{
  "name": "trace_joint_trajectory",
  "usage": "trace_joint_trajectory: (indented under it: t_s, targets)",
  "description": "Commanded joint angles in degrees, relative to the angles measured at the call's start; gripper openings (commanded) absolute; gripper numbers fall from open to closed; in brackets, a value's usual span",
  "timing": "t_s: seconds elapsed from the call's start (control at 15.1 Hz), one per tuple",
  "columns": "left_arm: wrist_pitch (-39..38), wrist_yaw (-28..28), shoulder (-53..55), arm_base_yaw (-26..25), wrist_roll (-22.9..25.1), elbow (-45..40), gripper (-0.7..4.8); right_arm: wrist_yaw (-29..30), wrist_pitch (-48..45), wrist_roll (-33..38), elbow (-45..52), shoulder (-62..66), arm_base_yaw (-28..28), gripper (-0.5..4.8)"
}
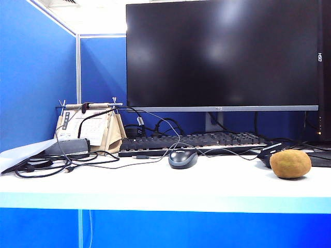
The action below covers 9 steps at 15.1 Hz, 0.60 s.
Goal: Pick up the kiwi and place it near the upside-down mouse.
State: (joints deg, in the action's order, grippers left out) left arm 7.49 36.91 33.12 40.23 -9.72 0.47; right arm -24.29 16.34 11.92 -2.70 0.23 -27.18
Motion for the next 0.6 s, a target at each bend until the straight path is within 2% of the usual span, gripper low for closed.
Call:
trace_joint_trajectory:
  t_s: [0.07, 0.13, 0.2, 0.6]
  targets:
    - [0.3, 0.4, 0.0, 0.0, 0.0, 0.1, 1.16, 1.4, 0.0, -0.1, 0.3, -0.1, -0.1, 0.84]
    - [0.3, 0.4, 0.0, 0.0, 0.0, 0.1, 1.16, 1.7, 0.0, -0.1, 0.3, -0.1, -0.1, 0.73]
    - [0.3, 0.4, 0.0, 0.0, 0.0, 0.1, 1.16, 2.1, 0.1, -0.1, 0.3, -0.1, -0.1, -0.09]
    - [0.3, 0.4, 0.0, 0.0, 0.0, 0.1, 1.16, 2.1, -0.1, -0.2, 0.3, -0.1, -0.1, -0.06]
